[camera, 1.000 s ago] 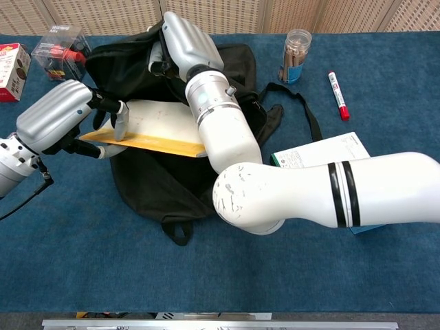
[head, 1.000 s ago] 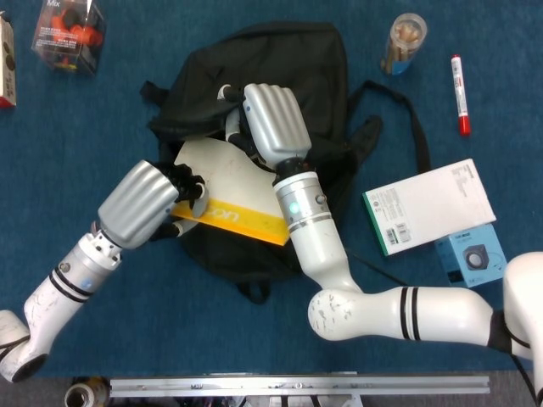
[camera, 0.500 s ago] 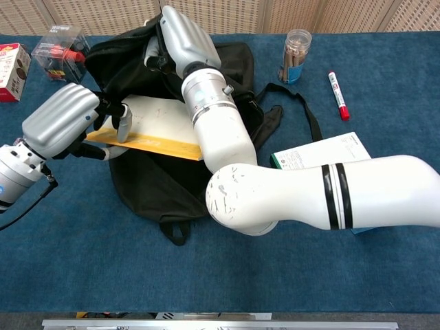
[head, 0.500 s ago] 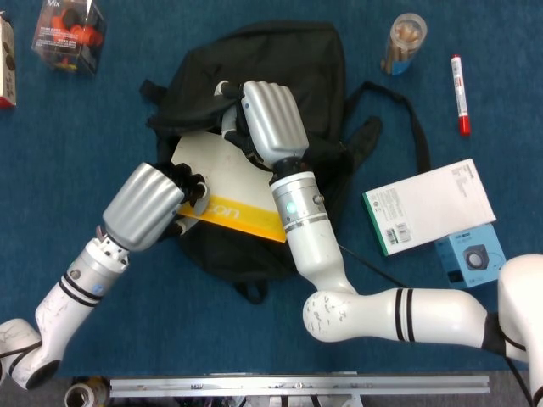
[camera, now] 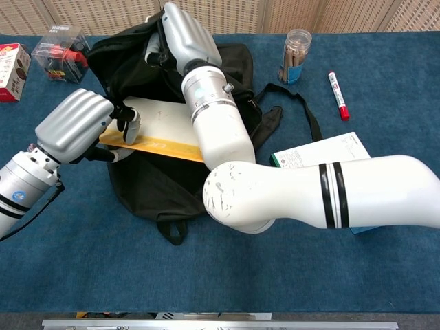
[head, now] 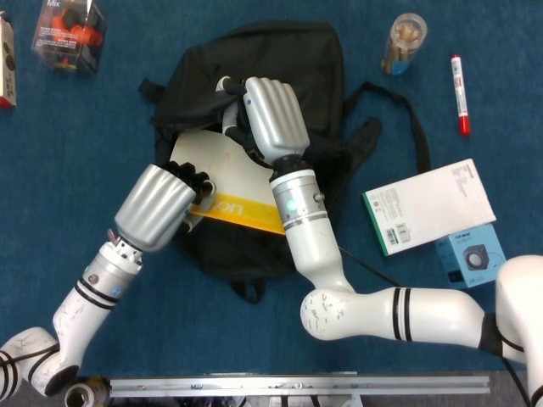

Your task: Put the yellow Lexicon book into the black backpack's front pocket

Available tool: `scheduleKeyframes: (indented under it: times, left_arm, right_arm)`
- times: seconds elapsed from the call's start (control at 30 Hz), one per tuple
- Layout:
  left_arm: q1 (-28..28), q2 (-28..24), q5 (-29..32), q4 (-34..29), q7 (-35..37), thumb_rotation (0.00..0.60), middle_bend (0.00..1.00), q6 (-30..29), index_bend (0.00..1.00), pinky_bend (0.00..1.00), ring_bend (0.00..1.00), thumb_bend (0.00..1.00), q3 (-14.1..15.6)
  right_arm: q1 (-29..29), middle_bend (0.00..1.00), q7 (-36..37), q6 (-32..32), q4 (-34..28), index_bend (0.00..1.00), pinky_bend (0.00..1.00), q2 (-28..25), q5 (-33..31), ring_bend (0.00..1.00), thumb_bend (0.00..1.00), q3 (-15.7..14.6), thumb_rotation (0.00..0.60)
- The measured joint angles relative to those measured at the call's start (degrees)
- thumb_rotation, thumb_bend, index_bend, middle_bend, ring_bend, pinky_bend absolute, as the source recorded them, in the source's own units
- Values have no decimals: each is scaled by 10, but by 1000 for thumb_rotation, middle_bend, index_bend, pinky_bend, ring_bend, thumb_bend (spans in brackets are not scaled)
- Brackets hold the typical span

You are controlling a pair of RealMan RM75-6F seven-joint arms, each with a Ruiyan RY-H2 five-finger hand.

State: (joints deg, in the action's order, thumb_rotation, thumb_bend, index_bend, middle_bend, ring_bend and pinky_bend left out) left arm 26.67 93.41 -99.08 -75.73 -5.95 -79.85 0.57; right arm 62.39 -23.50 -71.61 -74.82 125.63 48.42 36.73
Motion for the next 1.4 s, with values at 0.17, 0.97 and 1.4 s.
scheduleKeyframes:
  times: [0.17, 0.97, 1.4]
  left_arm:
    - [1, 21, -6, 16, -24, 600, 642, 1, 644, 689, 547, 280, 1]
    - [17, 83, 38, 49, -70, 600, 642, 35, 644, 689, 547, 279, -28]
    - [25, 109, 50, 54, -97, 600, 642, 50, 644, 689, 547, 279, -33]
  right_arm:
    - [2, 556, 3, -2, 2, 739, 655, 3, 2, 519, 917, 2, 600]
    - [6, 549, 5, -2, 5, 727, 655, 10, -4, 517, 917, 13, 600]
    - [4, 549, 6, -3, -1, 727, 655, 9, -4, 517, 917, 13, 600]
